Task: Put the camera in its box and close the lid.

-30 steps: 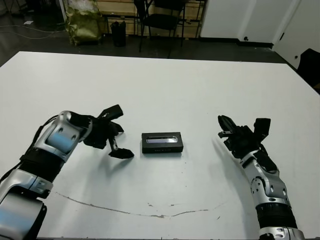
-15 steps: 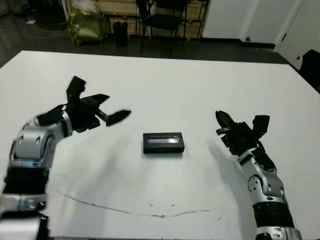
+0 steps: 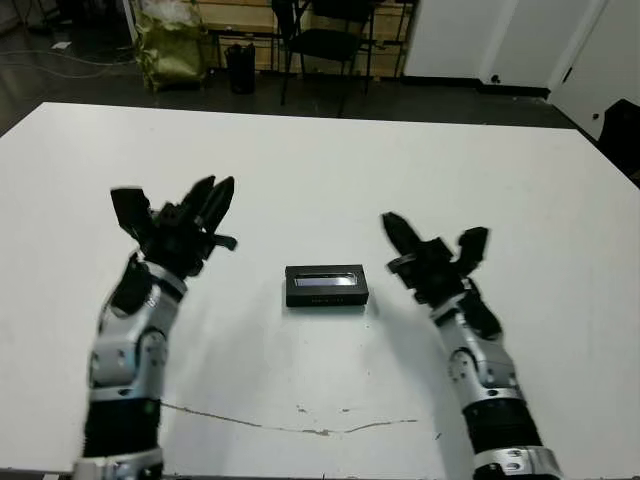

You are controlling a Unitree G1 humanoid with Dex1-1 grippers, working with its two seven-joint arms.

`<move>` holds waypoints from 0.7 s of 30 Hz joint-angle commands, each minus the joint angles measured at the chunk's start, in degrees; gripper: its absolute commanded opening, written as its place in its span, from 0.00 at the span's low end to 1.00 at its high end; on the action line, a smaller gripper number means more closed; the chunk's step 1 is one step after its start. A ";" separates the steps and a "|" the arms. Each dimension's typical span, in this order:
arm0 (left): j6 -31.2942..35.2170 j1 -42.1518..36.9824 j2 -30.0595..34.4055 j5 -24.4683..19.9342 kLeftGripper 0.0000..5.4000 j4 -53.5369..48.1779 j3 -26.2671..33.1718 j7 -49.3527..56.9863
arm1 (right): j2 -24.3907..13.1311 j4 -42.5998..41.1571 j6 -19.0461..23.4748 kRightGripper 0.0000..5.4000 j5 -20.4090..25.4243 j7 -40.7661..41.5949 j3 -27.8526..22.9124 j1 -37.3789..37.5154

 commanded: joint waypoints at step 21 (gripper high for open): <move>-3.02 2.84 -1.18 1.98 0.00 2.77 -4.14 4.39 | -1.60 6.05 7.88 0.00 -7.04 -4.14 5.46 0.78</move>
